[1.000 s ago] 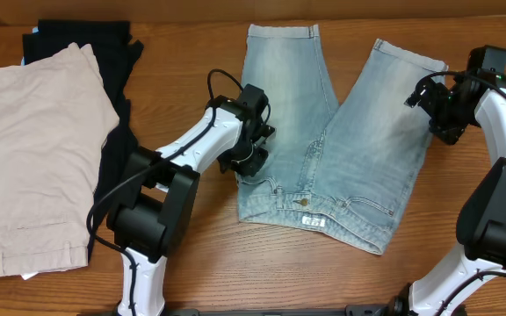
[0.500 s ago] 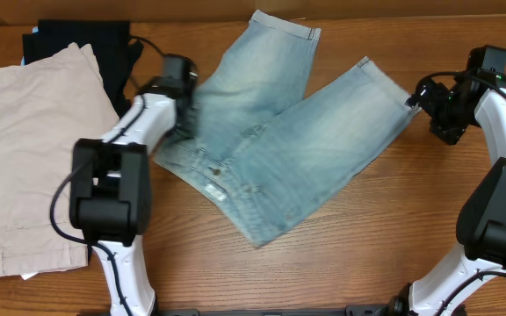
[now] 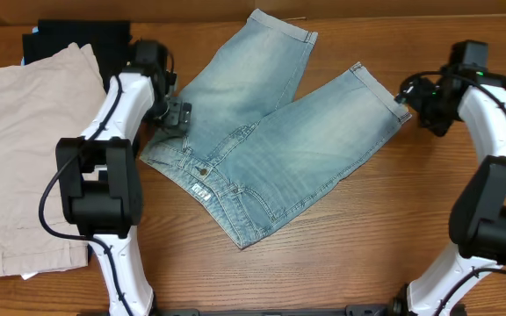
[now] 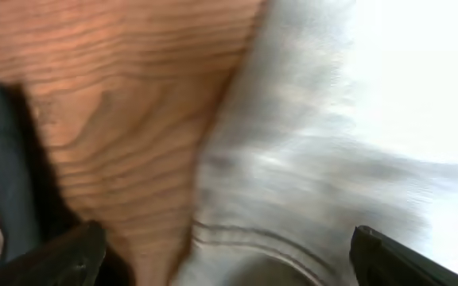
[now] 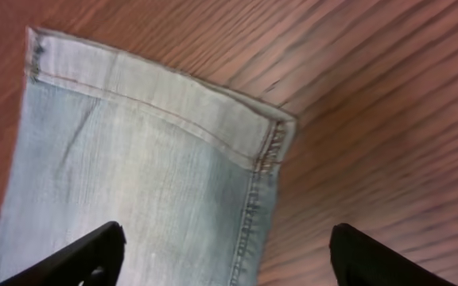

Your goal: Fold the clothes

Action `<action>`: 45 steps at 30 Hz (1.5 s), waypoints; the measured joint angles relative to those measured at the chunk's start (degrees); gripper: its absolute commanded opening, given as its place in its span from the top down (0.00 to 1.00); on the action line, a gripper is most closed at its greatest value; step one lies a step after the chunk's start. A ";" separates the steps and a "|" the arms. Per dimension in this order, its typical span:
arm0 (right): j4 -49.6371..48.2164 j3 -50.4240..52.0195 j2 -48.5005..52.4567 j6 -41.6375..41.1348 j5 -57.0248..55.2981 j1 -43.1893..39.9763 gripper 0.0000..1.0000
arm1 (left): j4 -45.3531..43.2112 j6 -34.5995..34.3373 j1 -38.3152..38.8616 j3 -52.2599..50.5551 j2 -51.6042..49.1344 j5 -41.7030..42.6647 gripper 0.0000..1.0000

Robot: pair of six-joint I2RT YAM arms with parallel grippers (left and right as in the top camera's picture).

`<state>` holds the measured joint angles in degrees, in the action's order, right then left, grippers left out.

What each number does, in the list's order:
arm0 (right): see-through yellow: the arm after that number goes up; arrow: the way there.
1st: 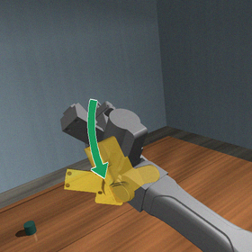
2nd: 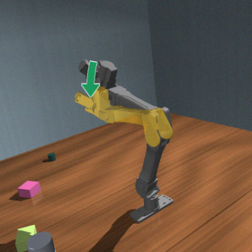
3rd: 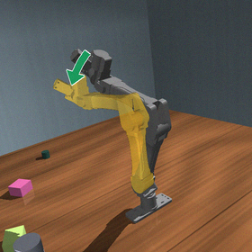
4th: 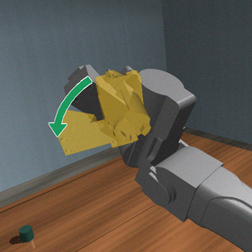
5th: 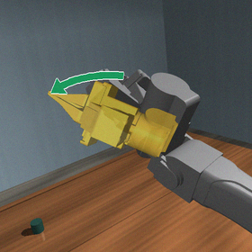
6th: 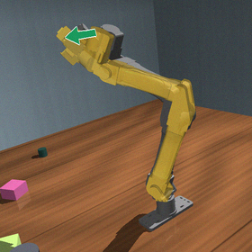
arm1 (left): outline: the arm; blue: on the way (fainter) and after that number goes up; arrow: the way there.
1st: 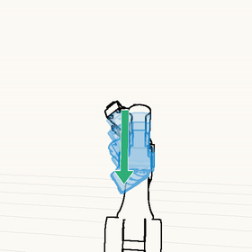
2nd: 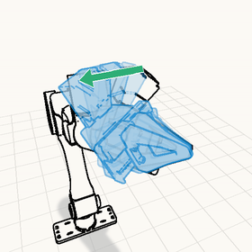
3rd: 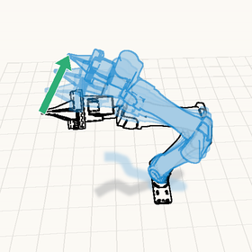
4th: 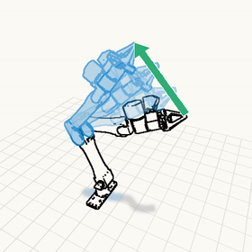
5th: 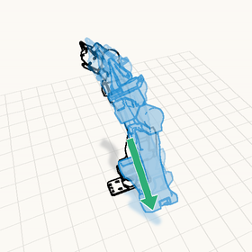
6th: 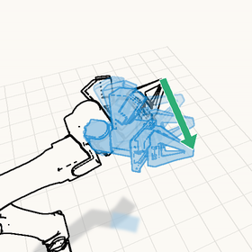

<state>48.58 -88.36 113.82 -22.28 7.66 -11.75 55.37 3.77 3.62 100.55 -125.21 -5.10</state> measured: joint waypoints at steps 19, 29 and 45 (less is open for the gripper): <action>-8.74 4.00 6.93 0.02 -8.33 3.58 0.56 | 15.69 -1.99 11.82 19.41 -0.09 6.67 0.00; -14.88 7.45 6.34 0.15 -9.18 3.72 0.95 | 14.69 -2.19 14.91 19.41 -0.09 7.04 0.00; 4.11 7.32 4.31 -10.08 -1.86 -8.02 0.96 | 14.97 -2.36 14.91 19.41 -0.09 7.06 0.00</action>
<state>52.69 -81.03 118.13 -32.36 5.80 -19.77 70.35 1.41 18.52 119.96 -125.29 1.96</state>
